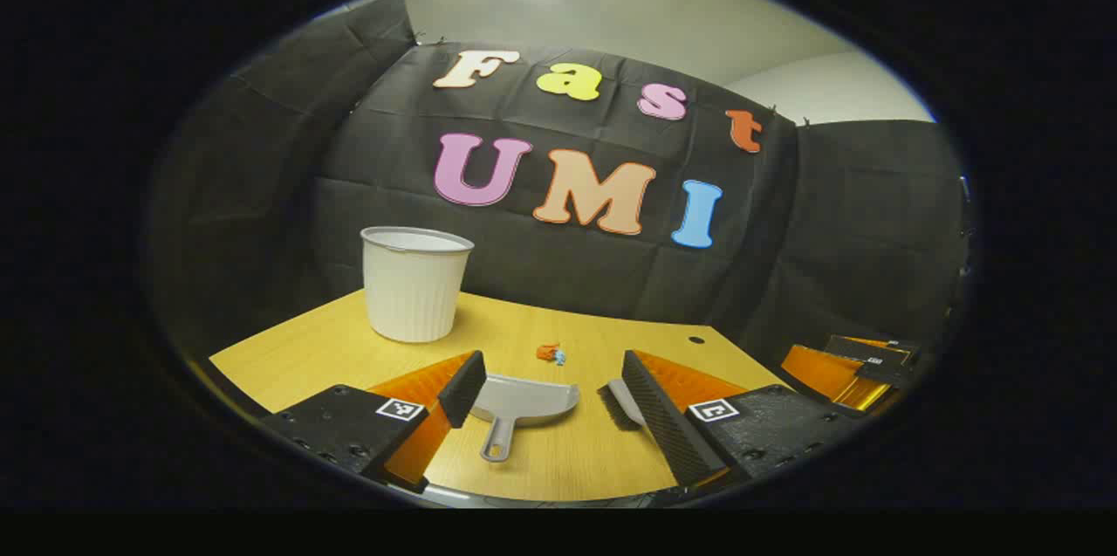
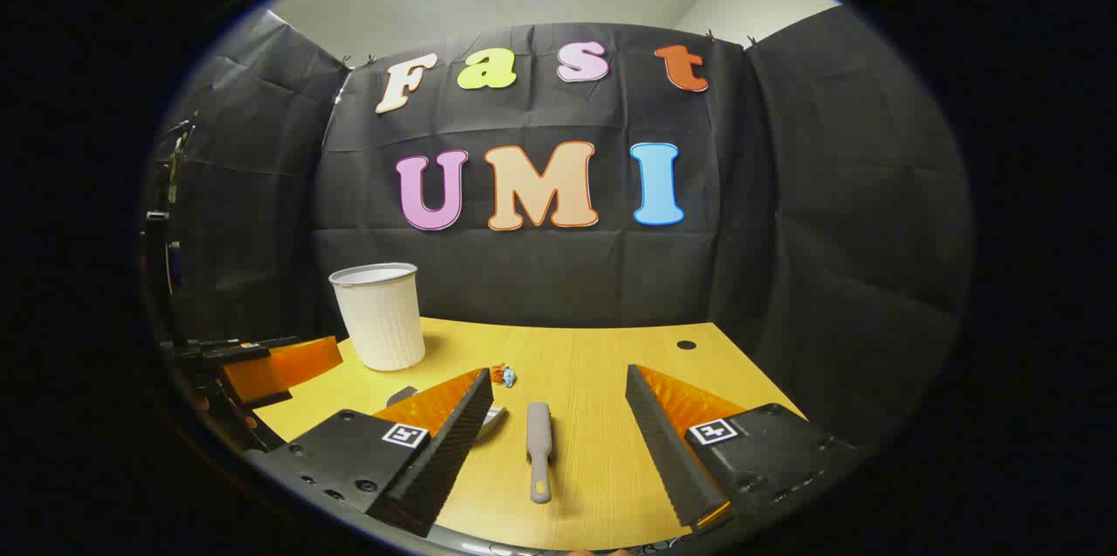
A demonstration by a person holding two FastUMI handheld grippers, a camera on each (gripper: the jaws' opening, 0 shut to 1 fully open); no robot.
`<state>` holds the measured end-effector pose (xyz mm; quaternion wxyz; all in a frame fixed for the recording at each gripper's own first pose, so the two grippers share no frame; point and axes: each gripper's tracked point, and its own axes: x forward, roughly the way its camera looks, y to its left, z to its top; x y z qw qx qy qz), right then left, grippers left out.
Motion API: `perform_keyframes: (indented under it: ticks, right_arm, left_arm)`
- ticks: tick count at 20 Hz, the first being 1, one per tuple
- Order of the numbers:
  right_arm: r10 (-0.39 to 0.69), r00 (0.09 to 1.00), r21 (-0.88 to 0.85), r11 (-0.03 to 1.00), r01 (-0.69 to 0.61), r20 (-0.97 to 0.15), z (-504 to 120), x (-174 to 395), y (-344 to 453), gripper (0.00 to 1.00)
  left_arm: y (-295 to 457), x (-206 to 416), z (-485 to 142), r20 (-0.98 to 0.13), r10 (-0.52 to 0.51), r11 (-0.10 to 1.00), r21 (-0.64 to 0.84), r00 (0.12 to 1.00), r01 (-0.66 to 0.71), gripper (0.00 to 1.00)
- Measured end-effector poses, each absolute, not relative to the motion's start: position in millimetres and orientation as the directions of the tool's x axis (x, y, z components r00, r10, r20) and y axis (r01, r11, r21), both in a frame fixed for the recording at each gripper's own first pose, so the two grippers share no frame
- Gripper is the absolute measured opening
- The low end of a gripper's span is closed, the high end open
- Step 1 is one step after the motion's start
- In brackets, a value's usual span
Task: Pick up the small broom and dustpan from the desktop, sweep the trash into the dustpan with the broom, and then empty the trash into the garbage bin.
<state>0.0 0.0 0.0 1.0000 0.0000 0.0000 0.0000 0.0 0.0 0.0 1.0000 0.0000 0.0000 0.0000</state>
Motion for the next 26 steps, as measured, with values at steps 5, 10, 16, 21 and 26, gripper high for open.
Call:
perform_keyframes:
  ticks: [5,10,16,21,26]
  right_arm:
    - [0.011,0.999,0.004,1.000,-0.011,-0.037,-13,3,4,0.92]
    - [0.012,0.998,0.011,1.000,-0.011,-0.058,-18,4,4,0.92]
    - [0.005,0.998,0.019,1.000,-0.004,-0.065,-20,5,1,0.92]
    - [0.009,0.997,0.015,1.000,-0.008,-0.071,-20,3,2,0.92]
    - [0.015,0.997,0.014,1.000,-0.014,-0.078,-21,3,1,0.92]
  left_arm:
    - [0,0,-11,-0.041,0.011,0.998,0.069,0.999,-0.009,0.93]
    - [-4,-1,-16,-0.057,0.002,0.998,0.065,0.998,0.002,0.93]
    - [1,0,-21,-0.075,0.014,0.998,0.056,0.997,-0.009,0.93]
    - [3,-1,-27,-0.091,0.018,0.998,0.065,0.996,-0.012,0.93]
    - [5,-2,-32,-0.108,0.021,0.998,0.059,0.994,-0.015,0.93]
